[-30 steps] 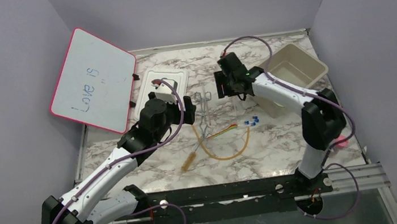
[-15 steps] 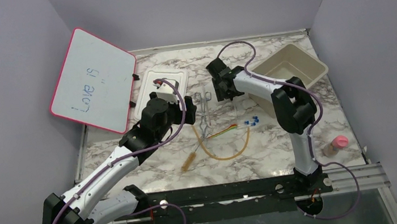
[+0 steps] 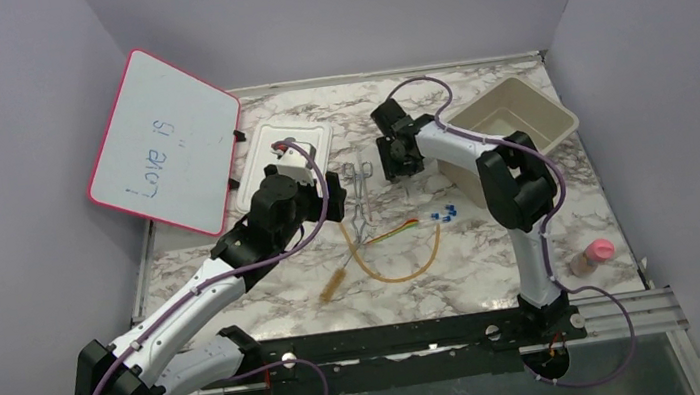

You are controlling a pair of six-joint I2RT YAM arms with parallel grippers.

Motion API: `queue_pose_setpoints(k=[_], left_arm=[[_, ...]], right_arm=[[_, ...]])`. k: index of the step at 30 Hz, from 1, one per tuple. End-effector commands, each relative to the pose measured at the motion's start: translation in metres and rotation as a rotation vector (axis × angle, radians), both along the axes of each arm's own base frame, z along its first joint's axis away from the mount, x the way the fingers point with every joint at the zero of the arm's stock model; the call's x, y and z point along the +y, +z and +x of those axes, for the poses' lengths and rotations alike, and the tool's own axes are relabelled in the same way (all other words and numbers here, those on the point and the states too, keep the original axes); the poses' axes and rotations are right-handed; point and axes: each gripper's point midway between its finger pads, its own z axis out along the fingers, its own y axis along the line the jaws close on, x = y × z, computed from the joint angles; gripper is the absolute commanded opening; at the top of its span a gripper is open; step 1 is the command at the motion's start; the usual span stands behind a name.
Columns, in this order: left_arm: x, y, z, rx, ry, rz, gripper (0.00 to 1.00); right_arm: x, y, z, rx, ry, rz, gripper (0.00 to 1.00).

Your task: Organize the chemistry lab equipment

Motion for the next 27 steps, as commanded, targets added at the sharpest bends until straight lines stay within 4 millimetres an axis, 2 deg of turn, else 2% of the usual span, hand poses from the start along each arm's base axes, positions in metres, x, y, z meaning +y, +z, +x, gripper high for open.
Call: queue_pose_setpoints(k=[1,4,6,8,11,15,18,21,24,27], left_arm=[[0.004,0.003,0.002,-0.020,0.013,0.003,0.99],[0.005,0.003,0.002,-0.021,0.014,0.004,0.99],[0.005,0.002,0.001,-0.019,0.015,0.007,0.99],[0.005,0.001,0.001,-0.018,0.012,0.007,0.99],[0.004,0.002,0.000,-0.021,0.006,0.005,0.99],[0.005,0.003,0.001,-0.024,0.009,0.005,0.99],[0.005,0.004,0.000,-0.028,0.008,0.004,0.99],[0.006,0.005,0.000,-0.031,0.008,0.002,0.99],[0.005,0.006,-0.001,-0.034,0.004,-0.002,0.99],[0.004,0.007,-0.002,-0.035,-0.004,-0.008,0.99]], right_arm=[[0.008,-0.014,0.003,0.019,0.040,0.011,0.54],[0.010,-0.024,0.002,0.043,0.048,0.009,0.54],[0.012,-0.027,0.002,0.049,0.046,0.012,0.47],[0.012,-0.025,0.003,0.038,0.040,0.020,0.36],[0.015,-0.006,0.010,-0.021,0.040,0.043,0.29],[0.020,0.044,0.022,-0.152,0.055,0.102,0.27],[0.020,0.090,0.028,-0.269,0.052,0.149,0.27],[0.013,0.137,0.030,-0.376,0.027,0.196,0.27],[-0.009,0.177,0.031,-0.456,-0.036,0.235,0.27],[-0.046,0.211,0.032,-0.527,-0.133,0.269,0.27]])
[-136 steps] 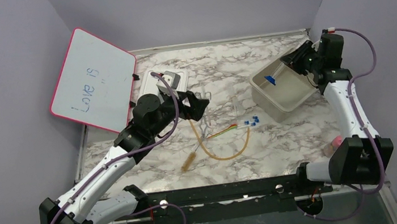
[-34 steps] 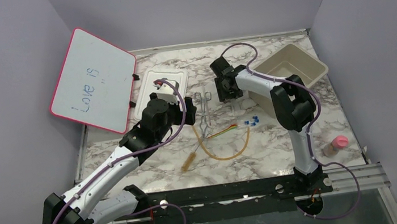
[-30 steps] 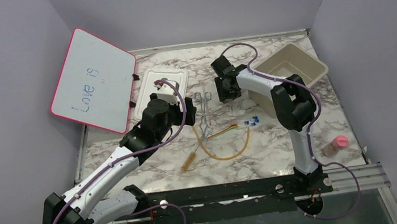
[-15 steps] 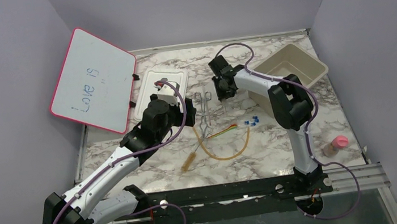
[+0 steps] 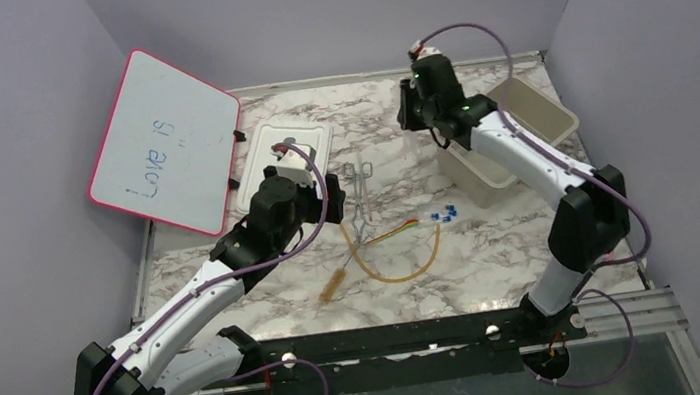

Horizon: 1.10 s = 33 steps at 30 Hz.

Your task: Organize the chemistry lab equipment

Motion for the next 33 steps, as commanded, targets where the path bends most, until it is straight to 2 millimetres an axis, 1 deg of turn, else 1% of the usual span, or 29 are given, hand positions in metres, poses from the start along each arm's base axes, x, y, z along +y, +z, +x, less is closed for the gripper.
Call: queue_pose_setpoints(k=[1,2,3,4,5,7,8,9,10,12,14,17,24,29,33], left_arm=[[0.001,0.010,0.000,-0.033,-0.003,-0.020,0.99],[0.001,0.009,0.000,-0.032,-0.006,-0.021,0.99],[0.001,0.010,-0.001,-0.032,-0.008,-0.023,0.99],[0.000,0.010,-0.001,-0.031,-0.011,-0.024,0.99],[0.000,0.010,-0.001,-0.030,-0.014,-0.026,0.99],[-0.001,0.009,-0.002,-0.028,-0.017,-0.030,0.99],[-0.002,0.010,-0.002,-0.028,-0.019,-0.033,0.99],[-0.003,0.009,-0.002,-0.024,-0.025,-0.035,0.99],[-0.004,0.008,-0.003,-0.023,-0.027,-0.036,0.99],[-0.004,0.008,-0.003,-0.021,-0.028,-0.037,0.99],[-0.004,0.008,-0.003,-0.021,-0.029,-0.038,0.99],[-0.004,0.008,-0.003,-0.020,-0.027,-0.039,0.99],[-0.004,0.006,-0.003,-0.015,-0.027,-0.037,0.99],[-0.004,0.004,-0.003,-0.010,-0.025,-0.032,0.99],[-0.004,0.001,-0.002,-0.003,-0.026,-0.027,0.99]], right_arm=[[-0.061,0.054,0.010,-0.130,-0.179,0.072,0.27],[-0.077,0.069,0.006,-0.161,-0.221,0.088,0.27],[-0.094,0.077,0.004,-0.178,-0.266,0.094,0.27],[-0.116,0.082,0.002,-0.194,-0.324,0.097,0.27],[-0.132,0.087,-0.002,-0.207,-0.371,0.105,0.28],[-0.166,0.088,-0.011,-0.211,-0.468,0.119,0.28],[-0.183,0.085,-0.017,-0.201,-0.517,0.129,0.29],[-0.225,0.066,-0.028,-0.159,-0.637,0.138,0.29],[-0.235,0.057,-0.031,-0.135,-0.670,0.142,0.29],[-0.250,0.036,-0.035,-0.083,-0.720,0.141,0.29],[-0.260,0.017,-0.037,-0.037,-0.768,0.142,0.29],[-0.268,-0.007,-0.038,0.009,-0.833,0.130,0.30],[-0.271,-0.052,-0.029,0.100,-0.905,0.122,0.31],[-0.281,-0.076,-0.033,0.152,-0.983,0.076,0.36],[-0.286,-0.088,-0.032,0.170,-1.021,0.057,0.37]])
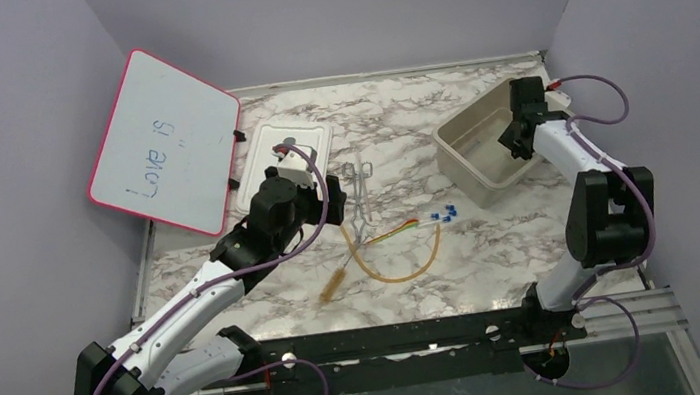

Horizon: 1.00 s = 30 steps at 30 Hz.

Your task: Organize the chemistry lab equipment

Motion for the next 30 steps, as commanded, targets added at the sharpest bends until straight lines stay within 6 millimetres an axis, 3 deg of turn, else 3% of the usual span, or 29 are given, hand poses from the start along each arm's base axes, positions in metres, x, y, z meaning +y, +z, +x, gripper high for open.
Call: queue_pose_setpoints(k=[1,9,13,21,30], left_arm=[[-0.003,0.003,0.000,-0.006,-0.011,-0.021,0.99],[-0.003,0.000,0.001,-0.001,-0.013,-0.009,0.99],[-0.003,-0.001,0.001,0.005,-0.012,-0.003,0.99],[-0.007,-0.002,0.002,0.014,-0.025,-0.007,0.99],[-0.012,-0.006,0.001,0.035,-0.040,-0.018,0.99]], right_arm=[[-0.013,-0.005,0.003,0.007,-0.097,-0.039,0.38],[-0.020,-0.018,0.009,0.037,-0.139,-0.064,0.41],[-0.020,-0.010,0.012,0.023,-0.111,-0.071,0.53],[0.000,0.033,0.026,-0.044,0.078,-0.040,0.70],[0.048,0.101,0.016,-0.183,0.395,-0.024,0.73]])
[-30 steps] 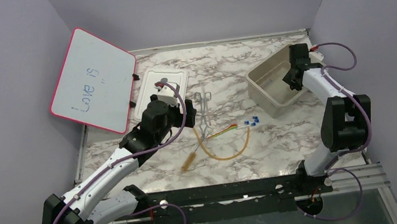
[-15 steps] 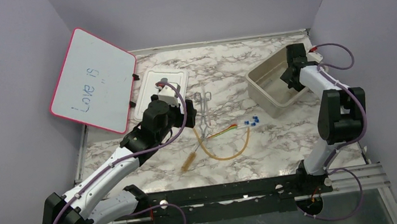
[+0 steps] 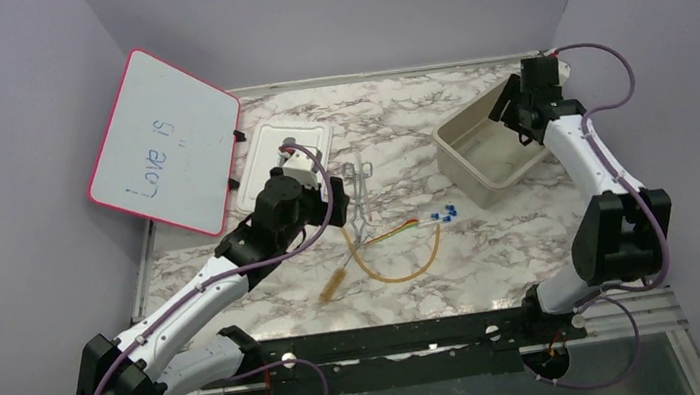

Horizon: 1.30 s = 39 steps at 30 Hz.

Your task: Organize the chemistry lab equipment

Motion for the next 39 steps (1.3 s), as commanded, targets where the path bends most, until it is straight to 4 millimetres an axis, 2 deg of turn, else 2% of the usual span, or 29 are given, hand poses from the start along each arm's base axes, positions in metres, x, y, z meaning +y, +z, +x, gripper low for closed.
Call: queue_pose_setpoints(k=[1,4,7,11,13,15,18,21,25,29,32,39], left_arm=[[-0.008,0.004,0.001,0.010,-0.020,-0.036,0.99],[-0.005,0.006,0.003,0.006,-0.004,-0.028,0.99],[0.011,0.017,0.010,-0.028,0.079,0.001,0.99],[0.024,0.037,0.011,-0.078,0.125,0.008,0.98],[0.029,0.047,0.009,-0.104,0.135,0.002,0.98],[0.035,0.057,0.008,-0.131,0.147,-0.009,0.98],[0.039,0.066,0.004,-0.170,0.150,-0.024,0.98],[0.043,0.070,0.001,-0.200,0.153,-0.045,0.98],[0.044,0.069,-0.003,-0.217,0.139,-0.063,0.98],[0.044,0.065,-0.004,-0.216,0.130,-0.053,0.98],[0.046,0.067,-0.004,-0.224,0.128,-0.028,0.98],[0.053,0.069,-0.005,-0.242,0.147,-0.017,0.98]], right_arm=[[0.039,0.058,-0.008,-0.113,0.219,-0.005,0.73],[0.078,0.080,-0.016,-0.159,0.349,0.001,0.72],[0.118,0.094,-0.025,-0.192,0.457,0.002,0.68],[0.176,0.097,-0.037,-0.198,0.601,0.040,0.55],[0.207,0.086,-0.044,-0.178,0.674,0.046,0.54],[0.237,0.068,-0.051,-0.139,0.744,0.051,0.54],[0.283,0.027,-0.064,-0.059,0.824,0.076,0.57],[0.316,-0.009,-0.071,0.008,0.878,0.085,0.59],[0.342,-0.052,-0.069,0.109,0.859,0.090,0.55],[0.353,-0.088,-0.066,0.188,0.816,0.050,0.39],[0.352,-0.101,-0.060,0.212,0.781,0.019,0.34],[0.346,-0.123,-0.041,0.252,0.734,-0.089,0.34]])
